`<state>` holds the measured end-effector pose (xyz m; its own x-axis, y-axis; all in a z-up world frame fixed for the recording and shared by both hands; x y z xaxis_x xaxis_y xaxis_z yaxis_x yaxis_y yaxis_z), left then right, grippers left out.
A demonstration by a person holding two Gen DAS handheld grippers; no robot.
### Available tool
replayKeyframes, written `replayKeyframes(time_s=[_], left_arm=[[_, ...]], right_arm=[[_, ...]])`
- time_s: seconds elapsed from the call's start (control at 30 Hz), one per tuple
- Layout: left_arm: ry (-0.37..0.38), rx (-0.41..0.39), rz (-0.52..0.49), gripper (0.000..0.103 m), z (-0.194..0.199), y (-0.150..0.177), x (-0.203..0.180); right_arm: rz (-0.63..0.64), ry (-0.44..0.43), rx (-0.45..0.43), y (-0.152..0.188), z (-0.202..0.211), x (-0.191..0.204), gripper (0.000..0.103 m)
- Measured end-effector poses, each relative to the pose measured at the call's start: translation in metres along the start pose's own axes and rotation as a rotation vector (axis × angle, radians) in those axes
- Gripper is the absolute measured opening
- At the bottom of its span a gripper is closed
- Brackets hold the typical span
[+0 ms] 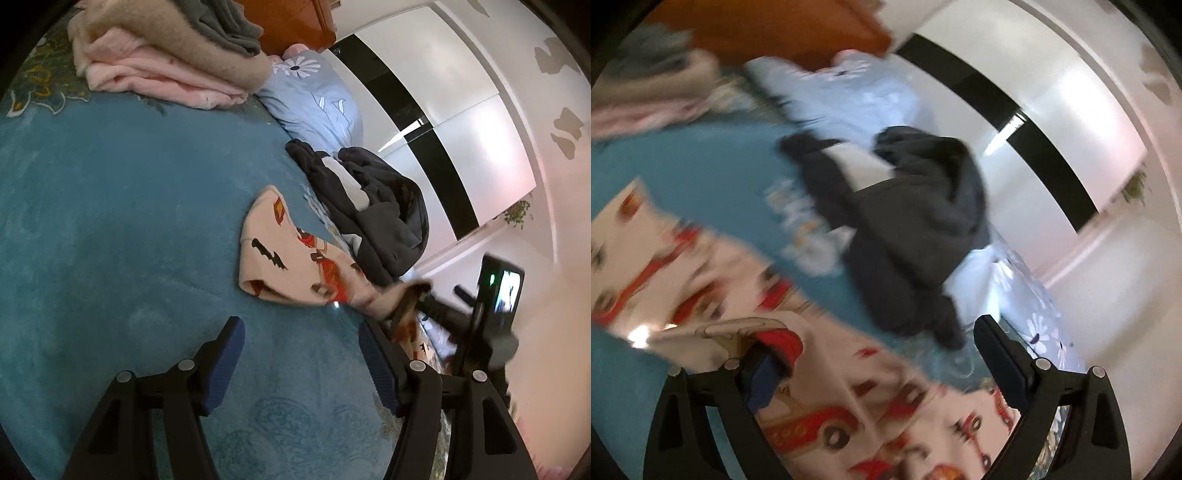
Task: Fold clothes
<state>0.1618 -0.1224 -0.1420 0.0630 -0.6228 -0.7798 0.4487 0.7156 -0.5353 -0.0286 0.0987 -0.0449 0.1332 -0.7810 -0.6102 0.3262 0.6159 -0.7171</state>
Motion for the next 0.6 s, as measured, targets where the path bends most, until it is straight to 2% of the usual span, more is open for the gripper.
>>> replayKeyframes(time_s=[0.1, 0.2, 0.3, 0.33, 0.37, 0.47, 0.6], left_arm=[[0.008, 0.002, 0.007, 0.068, -0.001, -0.001, 0.0], [0.015, 0.016, -0.008, 0.068, -0.005, 0.003, -0.006], [0.041, 0.069, -0.038, 0.069, -0.018, 0.016, -0.029], [0.05, 0.087, -0.048, 0.069, -0.022, 0.021, -0.036], [0.059, 0.105, -0.057, 0.069, -0.026, 0.025, -0.044], [0.085, 0.159, -0.087, 0.069, -0.039, 0.039, -0.066], [0.121, 0.23, -0.127, 0.069, -0.055, 0.057, -0.096]], right_arm=[[-0.034, 0.115, 0.001, -0.01, -0.021, -0.039, 0.095], [-0.104, 0.23, 0.02, -0.011, -0.038, -0.094, 0.096], [-0.208, 0.373, 0.055, 0.003, -0.043, -0.156, 0.096], [-0.254, 0.39, 0.085, 0.011, -0.045, -0.171, 0.096], [-0.309, 0.374, 0.119, 0.02, -0.048, -0.184, 0.097], [-0.482, 0.139, 0.224, 0.05, -0.053, -0.191, 0.097], [-0.56, -0.086, 0.244, 0.064, -0.034, -0.18, 0.097]])
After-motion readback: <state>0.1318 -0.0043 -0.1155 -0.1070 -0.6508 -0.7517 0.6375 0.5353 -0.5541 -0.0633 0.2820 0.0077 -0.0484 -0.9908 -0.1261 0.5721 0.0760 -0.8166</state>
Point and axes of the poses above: each gripper's, at about its wrist camera, not at the fingertips, and z roughly against the way its jaws point, x to its left, y to its underside, the point moved 7 cm from there along -z, roughly the way its jaws point, and after that the axes turned 13 degrees about -x, right-handed, at the moved point
